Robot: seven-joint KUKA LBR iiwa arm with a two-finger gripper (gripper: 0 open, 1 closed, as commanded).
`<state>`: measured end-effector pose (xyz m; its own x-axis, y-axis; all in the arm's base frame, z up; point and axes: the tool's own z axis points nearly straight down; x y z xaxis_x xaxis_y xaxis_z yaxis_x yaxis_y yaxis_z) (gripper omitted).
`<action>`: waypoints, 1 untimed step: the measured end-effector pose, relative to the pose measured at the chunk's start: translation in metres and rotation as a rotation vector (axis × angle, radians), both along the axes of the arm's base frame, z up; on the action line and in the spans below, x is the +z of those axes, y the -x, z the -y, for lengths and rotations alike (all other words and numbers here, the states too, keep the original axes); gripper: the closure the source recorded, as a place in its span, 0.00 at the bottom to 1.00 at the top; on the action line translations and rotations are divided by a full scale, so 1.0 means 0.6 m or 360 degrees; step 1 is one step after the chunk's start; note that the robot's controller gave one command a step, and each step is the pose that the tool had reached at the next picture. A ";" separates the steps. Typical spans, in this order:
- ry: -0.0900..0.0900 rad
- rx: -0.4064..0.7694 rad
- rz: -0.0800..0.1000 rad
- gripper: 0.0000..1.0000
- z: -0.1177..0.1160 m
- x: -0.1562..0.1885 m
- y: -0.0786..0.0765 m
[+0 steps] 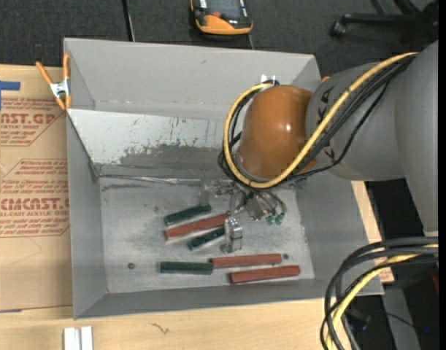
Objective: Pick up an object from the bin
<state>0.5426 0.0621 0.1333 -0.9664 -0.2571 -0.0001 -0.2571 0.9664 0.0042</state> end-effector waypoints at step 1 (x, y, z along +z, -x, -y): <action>0.0003 -0.0108 0.0012 0.00 -0.002 -0.090 -0.049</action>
Offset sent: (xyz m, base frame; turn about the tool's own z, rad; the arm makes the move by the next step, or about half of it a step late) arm 0.0160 0.0094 -0.0633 -0.0412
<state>0.5718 0.0632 0.0793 -0.9815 -0.1912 -0.0070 -0.1912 0.9815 0.0008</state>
